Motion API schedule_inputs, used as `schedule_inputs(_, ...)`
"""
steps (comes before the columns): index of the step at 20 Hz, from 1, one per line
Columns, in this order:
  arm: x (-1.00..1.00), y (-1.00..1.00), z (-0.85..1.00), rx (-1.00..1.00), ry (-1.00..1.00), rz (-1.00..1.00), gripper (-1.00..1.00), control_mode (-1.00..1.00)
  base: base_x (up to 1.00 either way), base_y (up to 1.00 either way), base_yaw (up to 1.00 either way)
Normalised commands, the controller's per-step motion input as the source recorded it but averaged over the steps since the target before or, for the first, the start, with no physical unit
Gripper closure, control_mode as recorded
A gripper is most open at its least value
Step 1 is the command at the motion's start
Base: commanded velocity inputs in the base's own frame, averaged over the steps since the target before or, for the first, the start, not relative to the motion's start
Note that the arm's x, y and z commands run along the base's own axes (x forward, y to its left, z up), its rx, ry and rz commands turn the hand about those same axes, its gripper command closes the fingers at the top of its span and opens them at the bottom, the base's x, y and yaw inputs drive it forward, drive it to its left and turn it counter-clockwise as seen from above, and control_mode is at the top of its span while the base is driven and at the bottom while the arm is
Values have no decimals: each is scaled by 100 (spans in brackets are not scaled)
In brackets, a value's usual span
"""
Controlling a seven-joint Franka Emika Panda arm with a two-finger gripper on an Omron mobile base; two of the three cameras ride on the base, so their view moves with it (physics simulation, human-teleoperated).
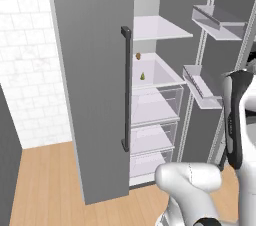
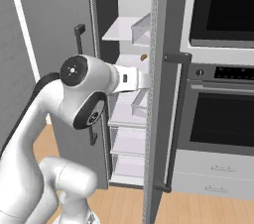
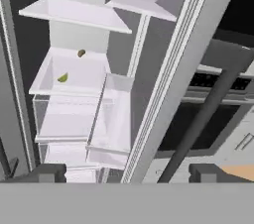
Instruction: Grab a lemon wedge from the fridge and one ice cube from the ice bowl, and put them in the glass of lemonade.
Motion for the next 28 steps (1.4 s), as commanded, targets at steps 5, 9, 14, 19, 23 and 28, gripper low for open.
schedule_inputs(5,13,95,3,-49,52,-12,-100,-100,0,0,0)
schedule_inputs(9,85,48,-23,-41,19,-26,-100,-100,0,0,0)
schedule_inputs(14,100,2,-31,-30,18,-20,-100,-100,0,0,0)
schedule_inputs(19,93,-5,-32,-17,24,-15,-100,-100,0,0,0)
schedule_inputs(23,33,-44,0,-1,24,-4,-100,-100,0,0,0)
schedule_inputs(28,23,-53,-3,0,16,-1,-100,-100,0,0,0)
